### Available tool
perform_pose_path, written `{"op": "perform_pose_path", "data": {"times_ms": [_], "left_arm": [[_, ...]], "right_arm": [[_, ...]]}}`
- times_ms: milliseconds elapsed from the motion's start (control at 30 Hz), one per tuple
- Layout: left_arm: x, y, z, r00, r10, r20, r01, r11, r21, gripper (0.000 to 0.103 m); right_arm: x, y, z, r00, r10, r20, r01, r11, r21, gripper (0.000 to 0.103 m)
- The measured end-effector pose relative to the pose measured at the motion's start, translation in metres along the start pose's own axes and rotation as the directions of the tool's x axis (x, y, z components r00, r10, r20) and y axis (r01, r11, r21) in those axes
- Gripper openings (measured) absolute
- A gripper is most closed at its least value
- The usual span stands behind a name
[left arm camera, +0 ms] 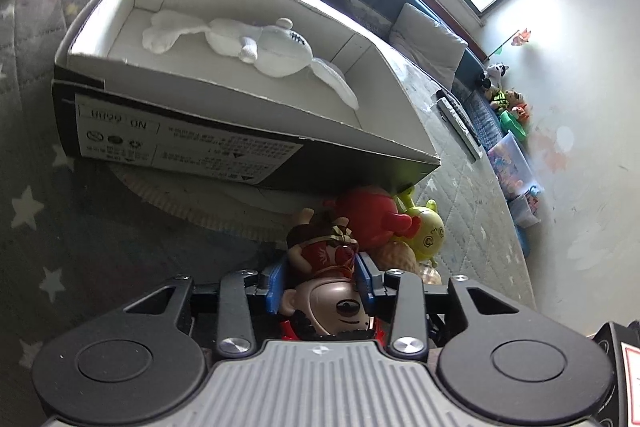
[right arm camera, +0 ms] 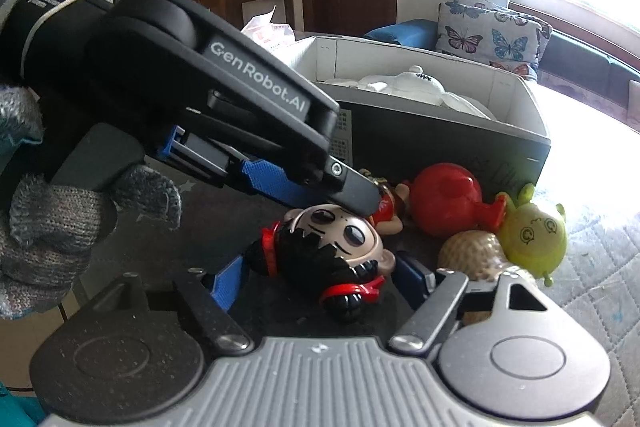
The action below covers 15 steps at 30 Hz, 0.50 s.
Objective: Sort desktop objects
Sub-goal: 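Lower the right gripper onto the red-haired figurine and close on it, then lift the figurine into the shoebox beside the bunny and release it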
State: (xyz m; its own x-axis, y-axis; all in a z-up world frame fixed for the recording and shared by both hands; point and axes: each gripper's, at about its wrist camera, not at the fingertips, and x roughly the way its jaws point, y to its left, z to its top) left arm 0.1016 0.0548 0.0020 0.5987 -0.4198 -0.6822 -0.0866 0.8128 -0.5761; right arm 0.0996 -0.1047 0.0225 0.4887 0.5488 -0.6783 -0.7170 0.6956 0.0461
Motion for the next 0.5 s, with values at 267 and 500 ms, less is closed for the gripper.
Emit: {"op": "perform_pose_path", "data": {"times_ms": [267, 500], "left_arm": [[0.0054, -0.0022, 0.0015, 1.0, 0.011, -0.012, -0.011, 1.0, -0.001, 0.041], [0.0034, -0.007, -0.0009, 1.0, 0.02, -0.011, -0.02, 0.999, 0.032, 0.041]], "right_arm": [[-0.0002, -0.0004, -0.0004, 1.0, 0.0, 0.0, 0.0, 1.0, -0.003, 0.079], [-0.0003, 0.0016, 0.0019, 1.0, -0.001, -0.004, 0.001, 1.0, -0.005, 0.079]]}}
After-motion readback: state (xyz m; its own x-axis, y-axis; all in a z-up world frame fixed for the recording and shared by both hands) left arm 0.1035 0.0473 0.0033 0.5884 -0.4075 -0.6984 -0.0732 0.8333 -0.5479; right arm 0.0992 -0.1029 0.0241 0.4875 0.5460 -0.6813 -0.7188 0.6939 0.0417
